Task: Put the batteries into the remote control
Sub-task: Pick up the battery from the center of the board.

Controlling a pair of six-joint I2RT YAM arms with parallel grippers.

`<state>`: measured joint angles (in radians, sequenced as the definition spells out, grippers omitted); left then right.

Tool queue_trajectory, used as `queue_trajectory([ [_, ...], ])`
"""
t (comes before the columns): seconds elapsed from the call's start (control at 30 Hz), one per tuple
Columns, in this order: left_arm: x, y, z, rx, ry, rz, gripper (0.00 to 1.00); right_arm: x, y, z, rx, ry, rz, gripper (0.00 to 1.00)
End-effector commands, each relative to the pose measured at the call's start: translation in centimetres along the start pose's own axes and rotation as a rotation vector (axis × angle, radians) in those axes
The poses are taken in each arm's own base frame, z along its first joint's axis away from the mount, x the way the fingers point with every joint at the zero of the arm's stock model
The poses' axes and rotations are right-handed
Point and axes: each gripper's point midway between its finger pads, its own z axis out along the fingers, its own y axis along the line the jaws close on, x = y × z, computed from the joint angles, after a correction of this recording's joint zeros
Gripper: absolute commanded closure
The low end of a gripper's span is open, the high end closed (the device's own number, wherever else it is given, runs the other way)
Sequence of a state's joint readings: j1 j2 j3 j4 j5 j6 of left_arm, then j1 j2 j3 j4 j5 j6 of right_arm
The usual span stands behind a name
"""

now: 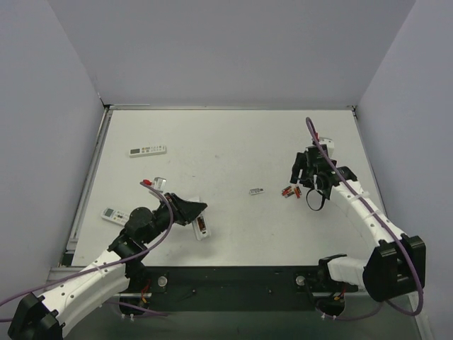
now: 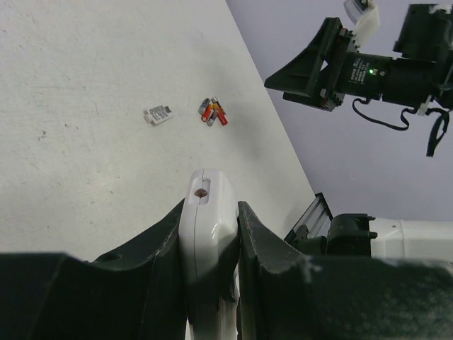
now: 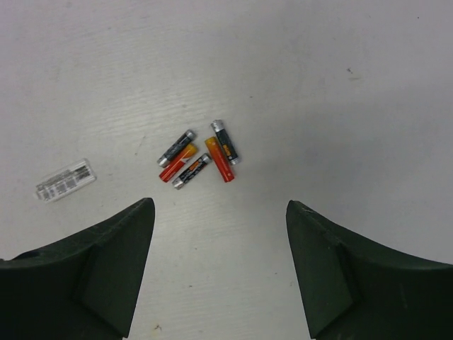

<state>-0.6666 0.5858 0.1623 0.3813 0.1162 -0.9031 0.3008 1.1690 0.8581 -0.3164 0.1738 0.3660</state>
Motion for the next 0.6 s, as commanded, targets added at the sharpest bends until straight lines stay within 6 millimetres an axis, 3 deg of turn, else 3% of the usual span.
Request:
queue_trajectory([
  [0.0,-1.5,-2.7,0.3,0.098,-0.028,0.049,1.0,0.9,-1.4,1.6,0.039,0.135,0.108,0.37],
  [0.1,-1.4,-2.8,0.4,0.104,-0.015,0.057,1.0,0.9,-1.9,3.2,0.057,0.185,0.114,0.54],
  [0.17,-1.3,-2.9,0.4,0.107,-0.012,0.061,1.0,0.9,-1.8,4.1,0.051,0.215,0.108,0.57],
  [0.3,-1.1,-2.7,0.4,0.103,0.001,0.072,1.0,0.8,-1.8,5.5,0.046,0.253,0.094,0.77],
  [0.57,-0.6,-2.1,0.1,0.094,0.011,0.059,1.0,2.2,0.0,6.8,-0.011,0.342,0.087,0.77],
])
